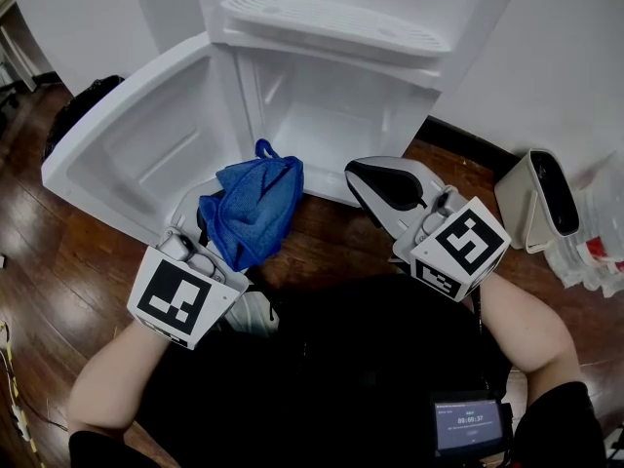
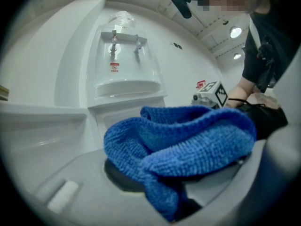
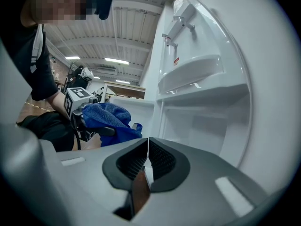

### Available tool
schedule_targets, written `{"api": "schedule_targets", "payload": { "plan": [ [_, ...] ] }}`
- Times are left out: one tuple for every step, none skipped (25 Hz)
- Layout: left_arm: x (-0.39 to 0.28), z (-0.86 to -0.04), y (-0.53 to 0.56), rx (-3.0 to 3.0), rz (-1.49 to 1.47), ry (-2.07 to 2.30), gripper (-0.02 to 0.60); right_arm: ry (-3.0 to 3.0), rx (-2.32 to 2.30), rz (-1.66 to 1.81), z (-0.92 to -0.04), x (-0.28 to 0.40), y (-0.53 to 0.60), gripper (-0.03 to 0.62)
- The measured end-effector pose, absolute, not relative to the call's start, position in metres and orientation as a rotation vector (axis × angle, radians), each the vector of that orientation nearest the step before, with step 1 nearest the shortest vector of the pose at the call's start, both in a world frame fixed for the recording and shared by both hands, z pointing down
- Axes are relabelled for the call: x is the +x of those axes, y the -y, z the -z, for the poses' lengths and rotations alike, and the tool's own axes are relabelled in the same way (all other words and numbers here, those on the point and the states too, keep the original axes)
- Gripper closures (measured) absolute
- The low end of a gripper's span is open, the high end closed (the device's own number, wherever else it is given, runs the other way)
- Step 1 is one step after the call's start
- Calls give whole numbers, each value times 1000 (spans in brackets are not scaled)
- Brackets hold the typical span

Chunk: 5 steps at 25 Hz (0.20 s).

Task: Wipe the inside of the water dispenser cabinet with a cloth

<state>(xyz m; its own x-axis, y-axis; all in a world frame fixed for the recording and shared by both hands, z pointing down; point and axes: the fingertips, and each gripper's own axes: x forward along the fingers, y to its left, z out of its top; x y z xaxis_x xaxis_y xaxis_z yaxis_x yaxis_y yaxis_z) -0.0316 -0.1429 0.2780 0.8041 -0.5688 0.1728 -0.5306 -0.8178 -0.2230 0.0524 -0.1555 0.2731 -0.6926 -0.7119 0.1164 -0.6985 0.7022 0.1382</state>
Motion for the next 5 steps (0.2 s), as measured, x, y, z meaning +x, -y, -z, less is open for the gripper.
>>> {"api": "schedule_targets", "payload": {
  "plan": [
    [-32,-278,143,-2828,349,-869,436,2748,1146,126,-273,52,155,582],
    [-32,-279,143,-2829,351,-869,436,2748,1146,127,-273,52,155,582],
    [-31,-279,143,-2830,354,-869,436,2748,1145,128,-273,52,155,582],
    [-31,-280,144,-2830,356,-868,436,2748,1145,128,-272,53,155,582],
    [-31,-280,144,-2831,358,-867,436,2748,1145,129,-272,53,155,582]
  ]
}}
